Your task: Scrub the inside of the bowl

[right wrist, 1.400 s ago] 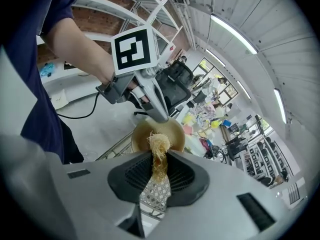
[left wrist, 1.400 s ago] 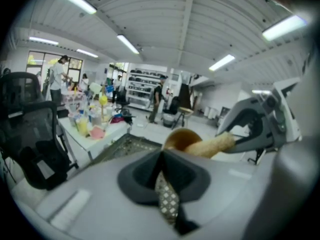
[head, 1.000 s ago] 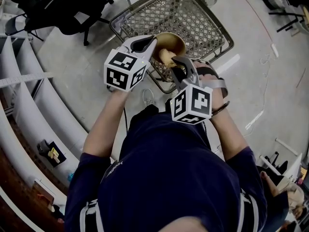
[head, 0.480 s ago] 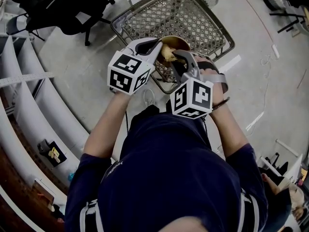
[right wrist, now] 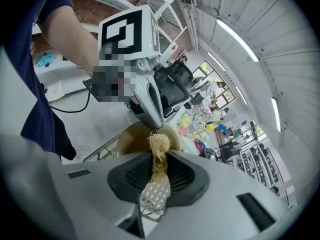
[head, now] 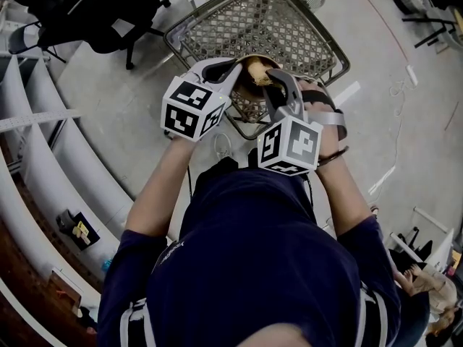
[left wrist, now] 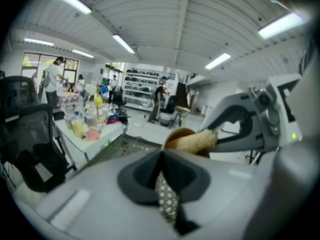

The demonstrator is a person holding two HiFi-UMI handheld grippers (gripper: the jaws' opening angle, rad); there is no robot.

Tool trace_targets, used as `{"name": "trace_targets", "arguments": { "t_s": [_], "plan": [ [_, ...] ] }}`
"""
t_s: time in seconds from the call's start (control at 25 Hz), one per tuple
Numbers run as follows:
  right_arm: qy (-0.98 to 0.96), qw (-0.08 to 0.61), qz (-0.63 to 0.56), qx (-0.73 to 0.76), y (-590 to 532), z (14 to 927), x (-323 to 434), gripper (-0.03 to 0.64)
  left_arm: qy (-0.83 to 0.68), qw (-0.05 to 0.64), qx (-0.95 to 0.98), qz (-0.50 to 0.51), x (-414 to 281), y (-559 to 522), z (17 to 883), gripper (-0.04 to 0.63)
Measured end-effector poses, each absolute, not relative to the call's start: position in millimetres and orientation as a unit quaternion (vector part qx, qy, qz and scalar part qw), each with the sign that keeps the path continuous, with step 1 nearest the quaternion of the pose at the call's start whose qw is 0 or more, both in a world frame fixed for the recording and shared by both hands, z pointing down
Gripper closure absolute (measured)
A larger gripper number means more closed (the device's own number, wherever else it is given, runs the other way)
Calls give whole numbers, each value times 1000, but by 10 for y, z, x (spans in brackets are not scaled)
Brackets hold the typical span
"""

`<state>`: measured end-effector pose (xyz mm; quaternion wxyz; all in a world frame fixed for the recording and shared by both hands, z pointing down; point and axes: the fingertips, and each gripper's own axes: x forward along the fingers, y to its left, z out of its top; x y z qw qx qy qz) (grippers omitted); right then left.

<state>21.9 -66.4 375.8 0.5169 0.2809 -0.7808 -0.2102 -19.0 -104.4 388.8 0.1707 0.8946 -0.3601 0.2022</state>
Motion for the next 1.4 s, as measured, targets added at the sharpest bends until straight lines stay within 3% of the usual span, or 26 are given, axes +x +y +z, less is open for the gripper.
{"name": "trace_targets", "arguments": {
  "t_s": [0.68,1.4],
  "plan": [
    [-806,519,-178,223,-334,4025,74,554,-363,170,892,207,-231,-1036,3881,584],
    [-783,527,-197,265,-590,3933,316,554,-345,174,891,237,-165,-968,4065,584]
  ]
}}
